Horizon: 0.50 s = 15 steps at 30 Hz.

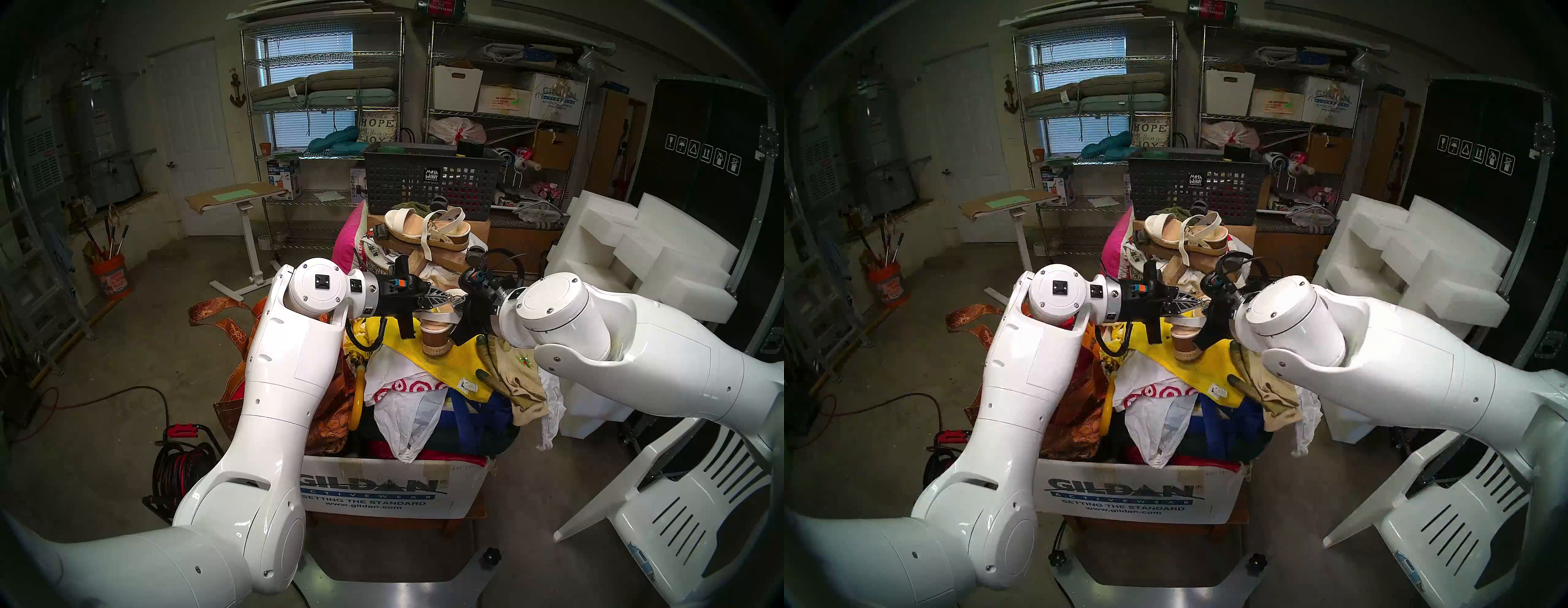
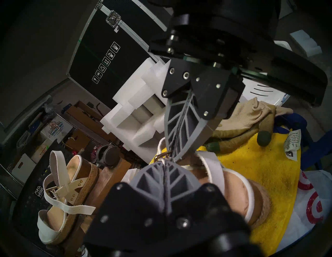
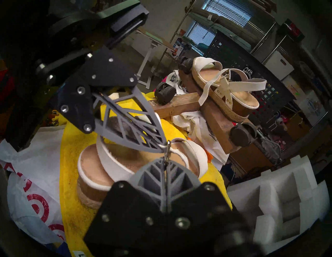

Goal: Unbuckle a shoe

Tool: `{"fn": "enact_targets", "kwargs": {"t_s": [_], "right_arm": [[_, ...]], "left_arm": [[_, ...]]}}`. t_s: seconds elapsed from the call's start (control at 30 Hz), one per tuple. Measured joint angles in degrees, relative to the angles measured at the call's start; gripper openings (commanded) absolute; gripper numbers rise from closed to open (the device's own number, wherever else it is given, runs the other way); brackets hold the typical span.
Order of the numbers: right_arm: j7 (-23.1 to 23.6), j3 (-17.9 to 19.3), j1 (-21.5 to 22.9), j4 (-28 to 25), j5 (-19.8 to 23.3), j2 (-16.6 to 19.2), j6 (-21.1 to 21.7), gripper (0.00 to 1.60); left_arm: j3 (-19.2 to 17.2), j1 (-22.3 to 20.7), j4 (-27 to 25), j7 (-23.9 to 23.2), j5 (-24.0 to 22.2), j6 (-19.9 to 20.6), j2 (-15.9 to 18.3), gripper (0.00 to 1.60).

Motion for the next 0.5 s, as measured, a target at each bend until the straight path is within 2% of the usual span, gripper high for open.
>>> {"fn": "enact_targets", "kwargs": {"t_s": [0.33, 0.5], "right_arm": [[-8.51, 3.01, -3.15, -1.30, 6.55, -0.06, -1.60, 0.00], [-11.01, 3.93, -4.27, -1.71, 8.62, -0.06, -2.73, 0.00]], "left_arm": [[-0.73, 0.07, -0.10, 0.25, -0.19, -0.39, 0.00, 0.00], [-0.78, 0.23, -0.15, 0.25, -0.26, -0.52, -0.17, 0.00]]}}
